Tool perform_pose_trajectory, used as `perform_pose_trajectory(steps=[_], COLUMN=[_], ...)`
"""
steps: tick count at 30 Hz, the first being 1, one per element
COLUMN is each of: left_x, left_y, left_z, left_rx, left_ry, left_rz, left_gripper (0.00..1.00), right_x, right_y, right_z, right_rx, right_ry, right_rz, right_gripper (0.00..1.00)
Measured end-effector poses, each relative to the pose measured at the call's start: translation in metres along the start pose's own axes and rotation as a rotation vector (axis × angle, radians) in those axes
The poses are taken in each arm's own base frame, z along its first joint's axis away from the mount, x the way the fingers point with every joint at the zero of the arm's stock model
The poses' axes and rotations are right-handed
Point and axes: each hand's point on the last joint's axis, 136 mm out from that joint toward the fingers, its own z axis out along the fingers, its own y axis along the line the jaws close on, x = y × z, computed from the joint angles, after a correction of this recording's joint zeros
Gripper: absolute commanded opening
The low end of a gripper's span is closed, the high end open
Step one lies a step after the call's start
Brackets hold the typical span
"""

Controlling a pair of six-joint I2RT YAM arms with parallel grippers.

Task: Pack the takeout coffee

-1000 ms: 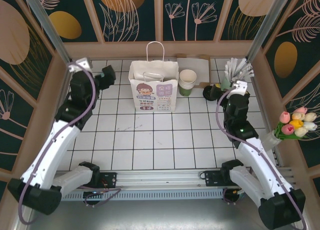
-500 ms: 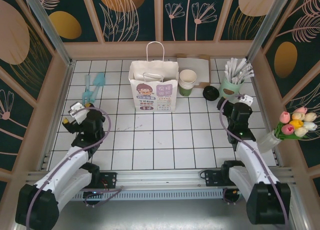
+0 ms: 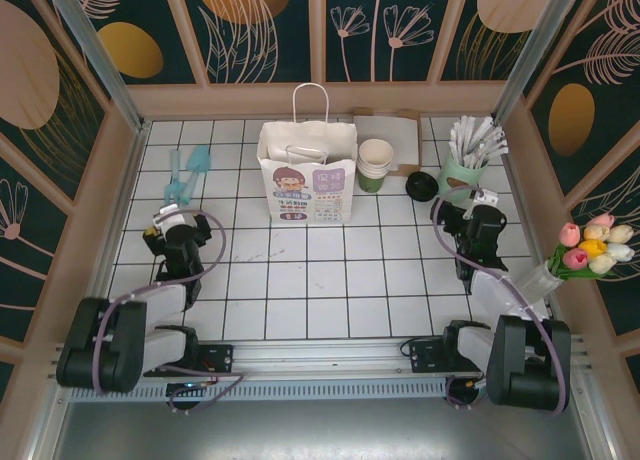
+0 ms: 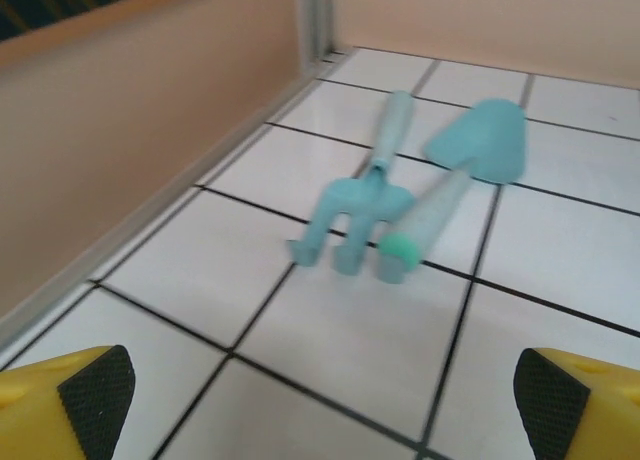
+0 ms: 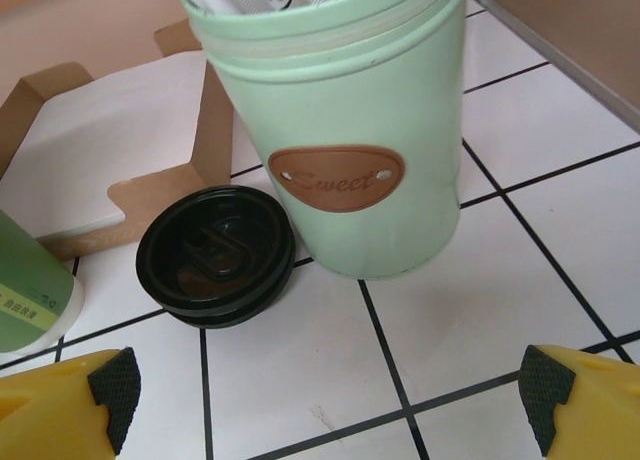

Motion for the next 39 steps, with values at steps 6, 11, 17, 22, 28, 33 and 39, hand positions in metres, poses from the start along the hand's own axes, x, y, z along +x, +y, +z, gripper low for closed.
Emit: perform_pose_trajectory(steps=[6, 11, 17, 22, 28, 33, 39], left_x=[-0.024, -0.029, -0.022, -0.028, -0.028, -0.028, -0.028], left_y=[-0.023, -0.032, -0.038, -0.03, -0.027, -0.026, -0.024], left_z=[0.007, 0.013, 0.017, 0.02, 0.021, 0.021, 0.021], left_rx=[0.123, 0.191, 0.213, 0.167, 0.151, 0.145, 0.138], left_ry=[-0.109, -0.168, -0.156, -0.17, -0.17, -0.171, -0.171], left_rz=[0.006, 0.001, 0.012, -0.011, -0.021, -0.021, -0.022], left_gripper=[0.99, 0.99, 0.99, 0.99, 0.99, 0.99, 0.99], right_x=[0.005, 0.011, 0.018, 0.023, 0.018, 0.033, 0.011], right_y=[0.007, 0.015, 0.019, 0.032, 0.039, 0.023, 0.017], right_z=[0.013, 0.023, 0.038, 0.05, 0.033, 0.032, 0.036], right_rx=[-0.047, -0.101, -0.134, -0.147, -0.142, -0.117, -0.102], right_ry=[-0.001, 0.006, -0.004, -0.009, -0.146, -0.135, -0.191], right_rz=[-0.06, -0.103, -0.141, -0.182, -0.202, -0.183, -0.154], right_gripper=[0.99, 0.99, 0.99, 0.99, 0.99, 0.99, 0.99])
